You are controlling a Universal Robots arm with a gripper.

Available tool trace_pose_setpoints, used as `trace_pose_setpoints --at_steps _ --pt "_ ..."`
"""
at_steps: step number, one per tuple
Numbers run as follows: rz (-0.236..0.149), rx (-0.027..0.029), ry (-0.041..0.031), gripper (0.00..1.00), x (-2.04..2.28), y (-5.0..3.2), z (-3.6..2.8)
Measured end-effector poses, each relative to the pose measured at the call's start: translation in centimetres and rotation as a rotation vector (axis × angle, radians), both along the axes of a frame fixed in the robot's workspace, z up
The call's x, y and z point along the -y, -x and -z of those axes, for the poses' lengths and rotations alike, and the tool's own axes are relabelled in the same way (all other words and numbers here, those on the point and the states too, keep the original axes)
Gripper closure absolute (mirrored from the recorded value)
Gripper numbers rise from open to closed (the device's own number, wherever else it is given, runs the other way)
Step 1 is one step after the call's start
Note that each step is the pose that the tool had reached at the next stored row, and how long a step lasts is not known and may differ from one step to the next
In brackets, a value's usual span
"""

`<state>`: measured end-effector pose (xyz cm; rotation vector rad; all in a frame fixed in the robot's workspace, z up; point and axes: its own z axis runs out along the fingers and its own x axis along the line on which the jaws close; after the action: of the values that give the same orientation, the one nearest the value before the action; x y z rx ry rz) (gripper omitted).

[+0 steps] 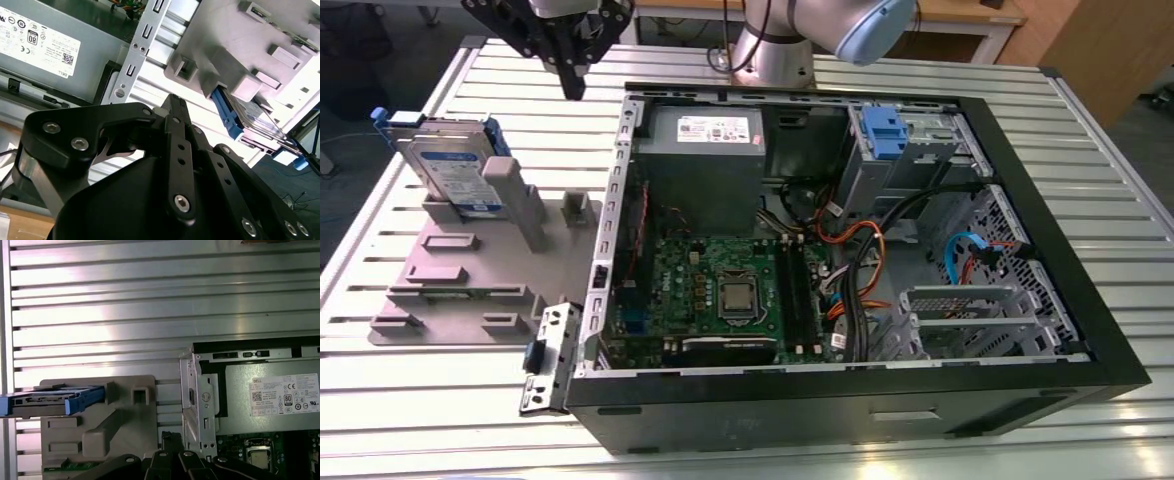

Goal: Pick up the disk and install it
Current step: 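Reach for the disk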

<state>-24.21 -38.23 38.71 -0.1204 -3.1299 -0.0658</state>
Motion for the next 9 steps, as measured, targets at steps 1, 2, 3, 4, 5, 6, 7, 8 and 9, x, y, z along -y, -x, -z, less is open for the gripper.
trace_pose_setpoints --at_steps 1,2,3,4,5,6,7,8,9 --pt "0.000 -0.0004 0.0000 0.89 0.00 0.00 0.00" --pt "0.000 -0.0013 0.0000 0.89 0.00 -0.01 0.00" --pt "0.000 -0.0014 0.0000 0.89 0.00 0.02 0.00" --pt "0.000 -0.0014 0.0000 0.89 0.00 0.03 0.00" --pt "0.000 -0.0014 0.0000 0.89 0.00 0.04 0.00" --pt "0.000 -0.0014 0.0000 0.89 0.00 0.04 0.00" --pt "0.000 -0.0014 0.0000 0.89 0.00 0.04 0.00" --pt "0.000 -0.0014 0.0000 0.89 0.00 0.07 0.00" --pt "0.000 -0.0014 0.0000 0.89 0.00 0.10 0.00"
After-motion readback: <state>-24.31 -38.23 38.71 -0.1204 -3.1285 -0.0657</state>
